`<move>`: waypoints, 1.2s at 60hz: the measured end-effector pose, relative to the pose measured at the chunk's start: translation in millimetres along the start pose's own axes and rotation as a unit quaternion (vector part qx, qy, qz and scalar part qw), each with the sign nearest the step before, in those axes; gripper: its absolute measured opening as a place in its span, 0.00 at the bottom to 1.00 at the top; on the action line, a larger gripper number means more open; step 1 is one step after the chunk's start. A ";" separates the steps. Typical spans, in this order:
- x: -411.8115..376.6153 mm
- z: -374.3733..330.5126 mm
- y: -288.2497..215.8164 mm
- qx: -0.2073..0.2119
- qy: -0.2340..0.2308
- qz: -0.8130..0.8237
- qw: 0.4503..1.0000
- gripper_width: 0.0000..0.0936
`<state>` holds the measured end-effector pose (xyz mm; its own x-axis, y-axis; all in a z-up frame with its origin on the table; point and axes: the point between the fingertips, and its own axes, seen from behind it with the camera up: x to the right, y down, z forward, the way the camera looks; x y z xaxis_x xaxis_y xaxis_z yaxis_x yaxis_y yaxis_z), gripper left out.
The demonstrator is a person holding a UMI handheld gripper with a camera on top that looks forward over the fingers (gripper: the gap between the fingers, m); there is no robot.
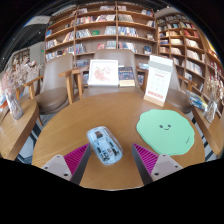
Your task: Arrange mouse
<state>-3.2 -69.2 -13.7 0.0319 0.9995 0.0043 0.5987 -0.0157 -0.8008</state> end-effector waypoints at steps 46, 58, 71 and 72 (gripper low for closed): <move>11.3 18.3 -40.3 -0.005 0.005 0.005 1.000 0.45; 61.0 -15.9 -110.0 0.048 0.002 0.020 0.999 0.46; 169.8 19.9 -117.4 0.045 0.056 0.024 0.997 0.45; 178.0 23.2 -111.8 0.041 0.058 0.025 0.997 0.45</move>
<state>-83.1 111.2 62.7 0.1564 0.9873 0.0286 0.5275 -0.0590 -0.8475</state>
